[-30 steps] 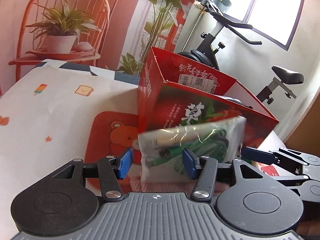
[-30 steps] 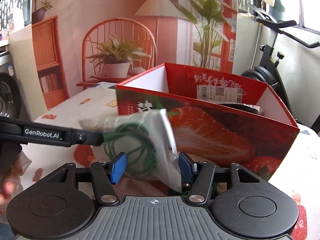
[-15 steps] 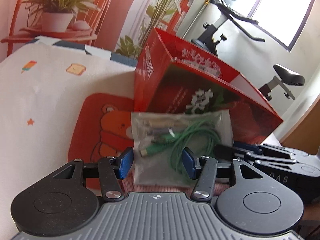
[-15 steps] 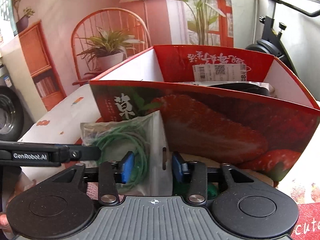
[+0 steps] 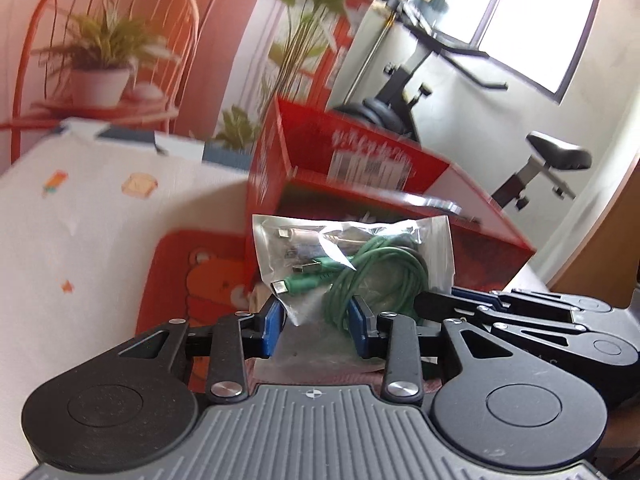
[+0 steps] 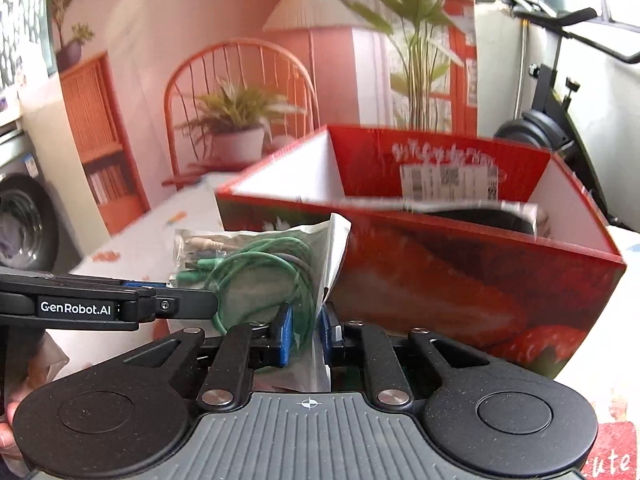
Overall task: Organize soft objects
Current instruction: 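Lift the cable bag with the left tool over the red box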
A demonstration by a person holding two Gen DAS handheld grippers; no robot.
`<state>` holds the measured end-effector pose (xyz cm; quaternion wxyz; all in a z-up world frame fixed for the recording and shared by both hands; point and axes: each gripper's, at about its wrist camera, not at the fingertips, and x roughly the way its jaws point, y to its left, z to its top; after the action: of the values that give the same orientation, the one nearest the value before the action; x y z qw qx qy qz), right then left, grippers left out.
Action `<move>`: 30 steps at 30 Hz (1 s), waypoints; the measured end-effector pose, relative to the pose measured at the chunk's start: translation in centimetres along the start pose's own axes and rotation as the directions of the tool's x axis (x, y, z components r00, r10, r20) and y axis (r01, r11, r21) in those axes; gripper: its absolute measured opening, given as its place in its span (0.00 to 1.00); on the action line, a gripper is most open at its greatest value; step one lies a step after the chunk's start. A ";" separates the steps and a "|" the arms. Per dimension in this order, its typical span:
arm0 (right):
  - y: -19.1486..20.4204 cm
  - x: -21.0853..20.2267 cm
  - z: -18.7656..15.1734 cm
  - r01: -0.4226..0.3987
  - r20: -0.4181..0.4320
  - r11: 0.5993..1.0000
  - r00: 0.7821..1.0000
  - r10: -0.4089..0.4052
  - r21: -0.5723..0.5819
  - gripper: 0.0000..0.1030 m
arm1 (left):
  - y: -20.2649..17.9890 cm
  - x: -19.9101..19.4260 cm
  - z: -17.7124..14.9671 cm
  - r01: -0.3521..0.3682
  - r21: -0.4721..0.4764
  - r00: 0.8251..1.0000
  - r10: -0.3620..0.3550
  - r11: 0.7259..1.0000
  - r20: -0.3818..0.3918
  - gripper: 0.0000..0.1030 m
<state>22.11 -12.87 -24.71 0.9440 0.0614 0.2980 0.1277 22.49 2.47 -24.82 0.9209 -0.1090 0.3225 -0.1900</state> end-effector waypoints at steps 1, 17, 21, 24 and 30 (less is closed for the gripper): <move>0.1 -0.6 0.4 -0.002 0.018 1.000 1.000 0.002 -0.004 0.13 | -0.4 -0.6 0.4 0.000 0.008 1.000 0.000 1.000 0.021 0.36; -4.7 -2.8 10.4 0.073 0.199 0.997 0.977 -0.077 0.029 0.13 | -6.2 2.3 10.7 0.025 0.070 0.989 -0.035 0.997 0.143 0.37; -6.9 -0.6 11.2 0.103 0.128 0.994 0.986 -0.107 0.043 0.13 | -6.8 5.9 11.1 0.004 0.077 0.998 -0.009 0.997 0.064 0.37; -8.3 1.1 10.5 0.106 0.063 0.991 0.992 -0.111 0.081 0.13 | -6.6 8.2 10.6 -0.012 0.067 1.000 0.013 0.998 -0.015 0.37; -10.9 3.8 8.6 0.127 -0.071 0.967 0.991 -0.115 0.219 0.12 | -6.5 11.0 9.3 -0.020 0.099 0.992 0.032 0.995 -0.125 0.37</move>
<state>32.34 -22.66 -21.88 0.9282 0.1449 0.3407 0.0374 34.52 -7.34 -21.67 0.9053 -0.0476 0.3718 -0.1999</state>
